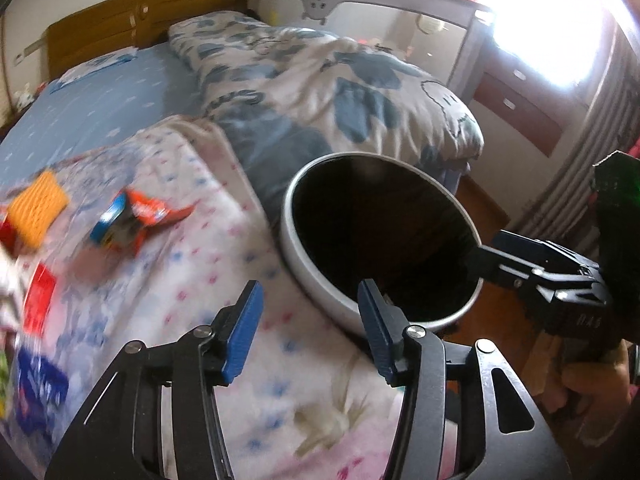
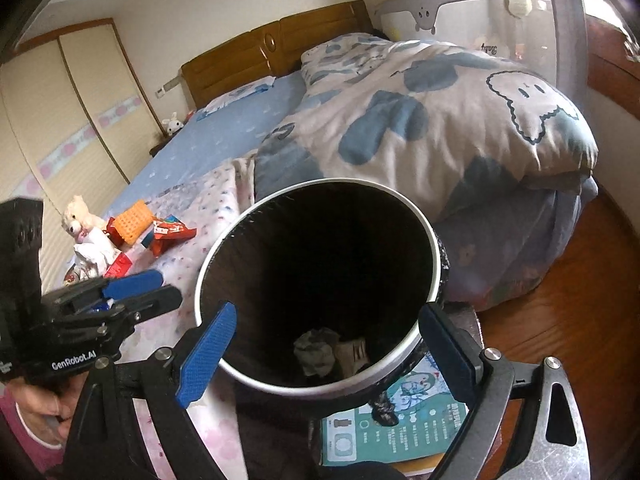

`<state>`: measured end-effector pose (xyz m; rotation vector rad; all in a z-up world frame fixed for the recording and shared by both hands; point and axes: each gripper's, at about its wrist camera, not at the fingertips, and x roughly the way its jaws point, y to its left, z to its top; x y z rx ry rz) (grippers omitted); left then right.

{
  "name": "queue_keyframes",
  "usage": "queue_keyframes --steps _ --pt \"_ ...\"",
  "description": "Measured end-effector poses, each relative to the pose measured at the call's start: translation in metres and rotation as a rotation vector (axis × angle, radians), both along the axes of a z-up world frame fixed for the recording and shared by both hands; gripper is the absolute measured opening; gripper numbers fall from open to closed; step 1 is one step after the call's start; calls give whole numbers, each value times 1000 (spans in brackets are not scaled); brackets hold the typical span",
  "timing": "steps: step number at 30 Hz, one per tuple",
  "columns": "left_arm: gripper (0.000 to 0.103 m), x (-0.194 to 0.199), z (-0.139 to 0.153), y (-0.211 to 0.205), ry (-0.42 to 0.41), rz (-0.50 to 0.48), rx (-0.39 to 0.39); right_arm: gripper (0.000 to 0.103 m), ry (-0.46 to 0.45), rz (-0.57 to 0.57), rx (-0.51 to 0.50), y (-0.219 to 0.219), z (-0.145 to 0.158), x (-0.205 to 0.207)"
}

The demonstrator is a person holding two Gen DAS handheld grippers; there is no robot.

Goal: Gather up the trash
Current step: 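Move both open grippers back toward the trash pile on the bed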

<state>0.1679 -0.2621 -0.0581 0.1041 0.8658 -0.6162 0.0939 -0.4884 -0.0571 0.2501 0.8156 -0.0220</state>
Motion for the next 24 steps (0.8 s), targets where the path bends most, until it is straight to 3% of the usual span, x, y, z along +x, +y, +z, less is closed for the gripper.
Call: queue_keyframes --steps 8,24 --pt "52 -28 -1 55 -21 103 -18 94 -33 -1 59 32 1 -14" --pt "52 -67 -3 162 -46 282 -25 94 -41 119 117 134 -8 -22"
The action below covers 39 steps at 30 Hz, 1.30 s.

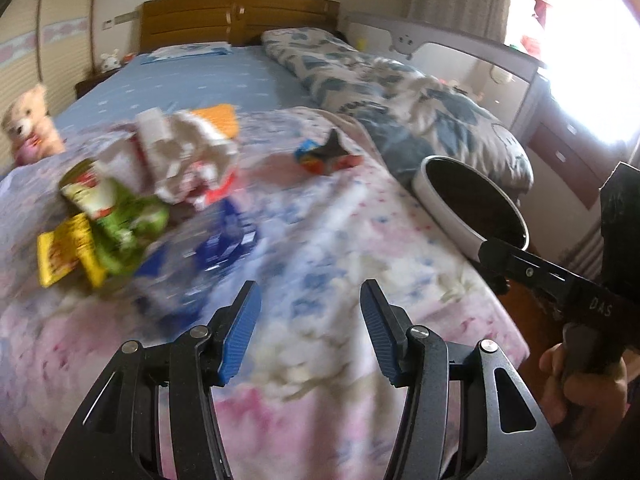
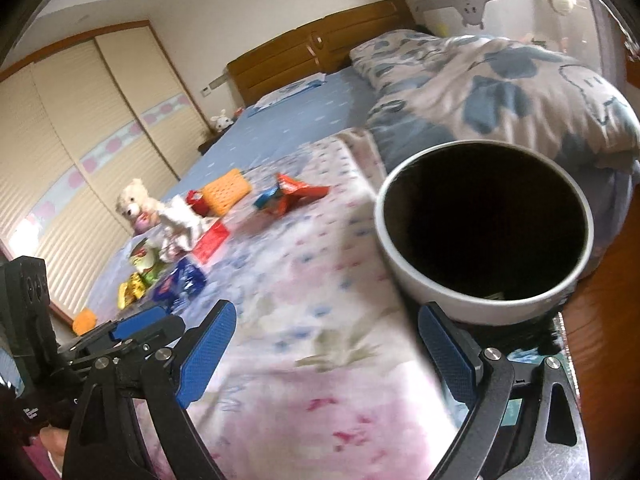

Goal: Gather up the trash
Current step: 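Move both open grippers back toward the trash pile on the bed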

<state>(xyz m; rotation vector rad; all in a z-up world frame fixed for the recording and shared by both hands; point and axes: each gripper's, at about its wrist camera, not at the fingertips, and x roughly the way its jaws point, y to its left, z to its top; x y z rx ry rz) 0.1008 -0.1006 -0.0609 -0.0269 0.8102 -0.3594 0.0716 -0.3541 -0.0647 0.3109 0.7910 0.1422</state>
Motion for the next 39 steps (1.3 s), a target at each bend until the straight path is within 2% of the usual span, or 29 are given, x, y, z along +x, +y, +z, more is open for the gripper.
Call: queue_keyframes --steps 12,23,33,35,39 --pt "52 -16 -9 72 7 146 -17 94 15 89 3 75 -9 3" --pt "52 -10 -14 134 28 272 -19 93 24 195 5 135 -15 11" --pt "52 16 -15 158 43 306 -13 90 59 208 22 159 -25 33" --pt "52 22 -15 158 45 311 4 89 69 202 42 161 -27 39" --pt "53 38 -16 161 54 299 -19 87 100 179 95 161 -33 51"
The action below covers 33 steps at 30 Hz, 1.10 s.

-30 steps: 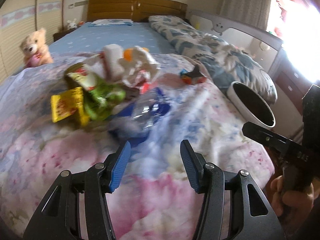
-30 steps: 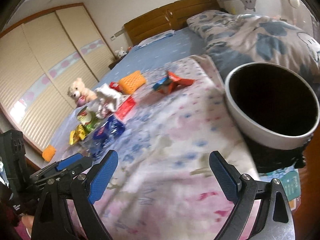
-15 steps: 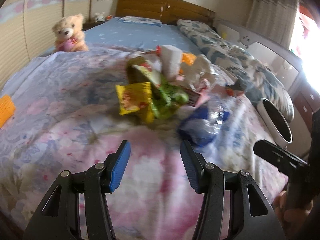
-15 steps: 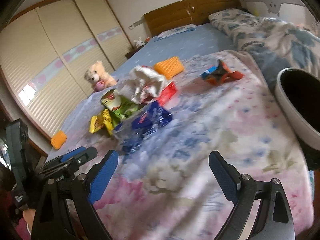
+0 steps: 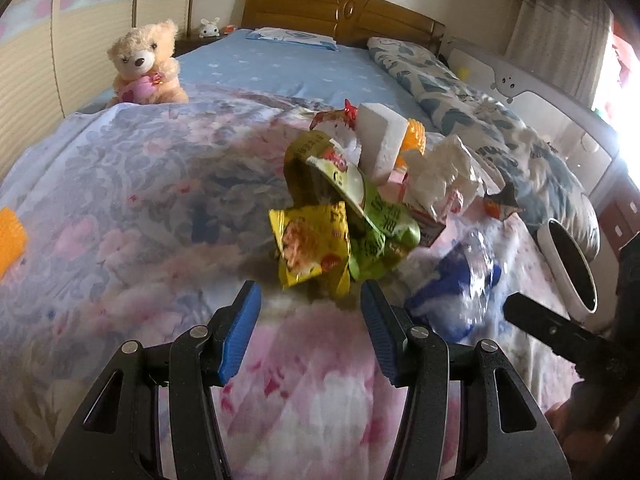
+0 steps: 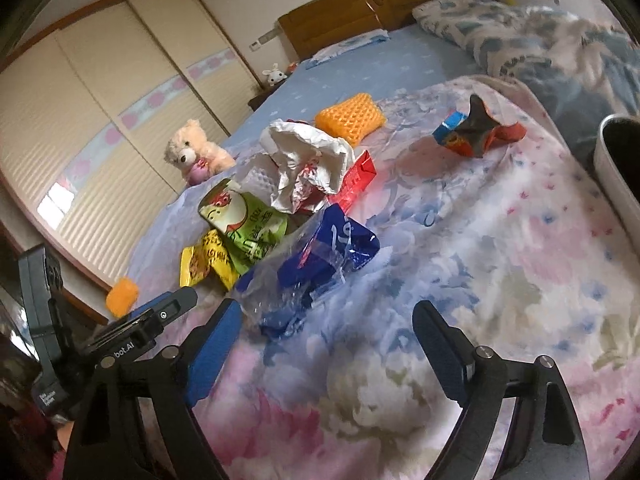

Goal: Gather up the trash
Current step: 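Move both open grippers back toward the trash pile on the bed, then grasp the blue plastic bag with the right gripper while the left grasps a yellow packet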

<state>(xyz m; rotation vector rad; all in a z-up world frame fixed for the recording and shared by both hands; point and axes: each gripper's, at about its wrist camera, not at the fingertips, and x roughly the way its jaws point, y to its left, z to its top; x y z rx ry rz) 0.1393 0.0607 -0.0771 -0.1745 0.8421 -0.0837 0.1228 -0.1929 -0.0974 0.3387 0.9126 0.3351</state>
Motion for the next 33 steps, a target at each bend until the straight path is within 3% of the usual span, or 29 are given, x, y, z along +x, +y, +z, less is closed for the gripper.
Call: queue_keyframes --steps 7,10,12,14,17,26,33 --pt "53 26 -10 -5 19 -16 2 81 65 -17 74 6 -15 22" --pt "43 31 -16 -6 36 -26 -20 75 84 -16 106 8 -20 29" --pt "37 31 -16 -4 30 -27 -32 51 84 -1 104 11 -20 32" --pt "28 30 -15 -4 28 -31 -33 39 88 16 122 12 -21 33" --pt "23 24 -12 -4 15 -30 -32 33 73 24 108 12 -17 28" --pt "21 -10 2 -13 -14 -53 -55 30 38 26 98 -10 -3 2" --pt "21 -30 12 -52 -33 -159 -68 30 1 -29 88 -47 9 -17"
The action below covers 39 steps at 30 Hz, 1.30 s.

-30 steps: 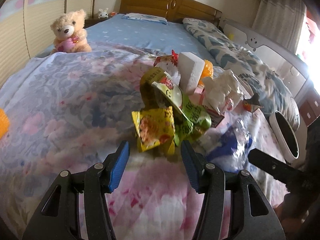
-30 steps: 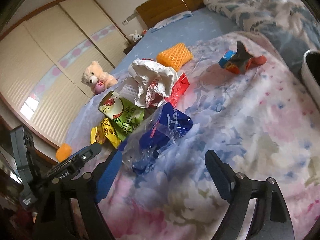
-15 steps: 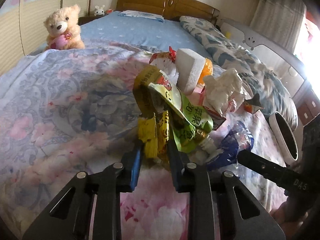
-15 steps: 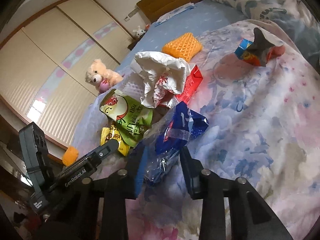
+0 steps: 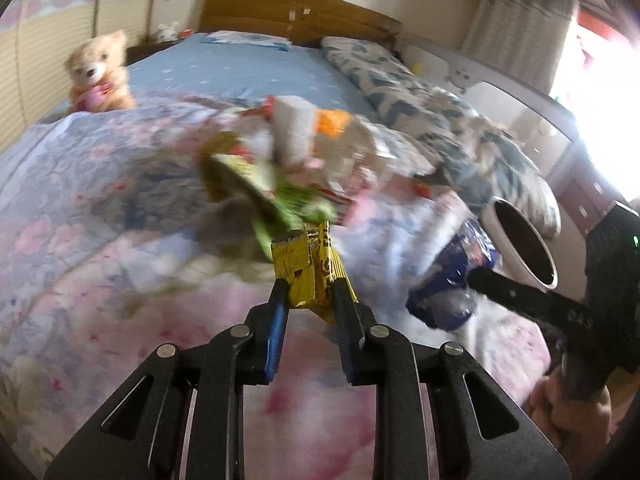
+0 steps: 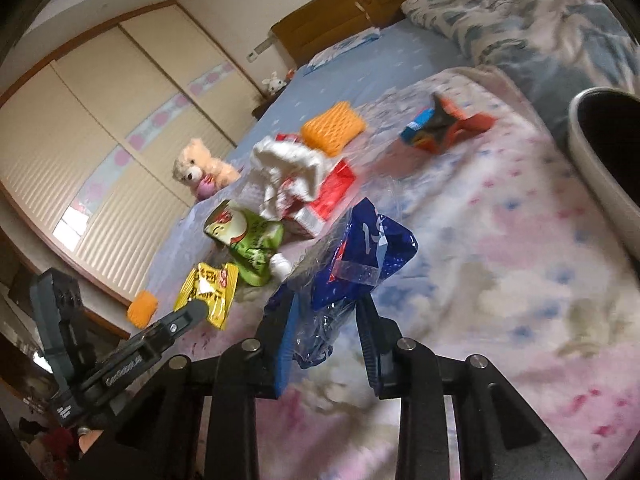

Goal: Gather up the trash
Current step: 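Grasp the blue plastic bag with the right gripper while the left grasps a yellow packet, then carry the bag and yellow packet over the bin and release both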

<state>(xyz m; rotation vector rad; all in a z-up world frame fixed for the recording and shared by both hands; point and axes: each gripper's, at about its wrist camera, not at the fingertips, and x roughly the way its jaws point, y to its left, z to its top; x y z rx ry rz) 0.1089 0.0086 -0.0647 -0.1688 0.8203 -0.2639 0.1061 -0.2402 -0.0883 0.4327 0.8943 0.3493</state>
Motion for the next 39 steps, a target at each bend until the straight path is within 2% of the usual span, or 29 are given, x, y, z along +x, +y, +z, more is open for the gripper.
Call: queue_keyframes --steps 17,39 --pt "21 3 13 -92 -23 -186 2 30 -48 -166 -49 -85 19 -33" --pt "21 10 27 -185 -56 -358 26 29 -98 -350 -69 -177 37 -59"
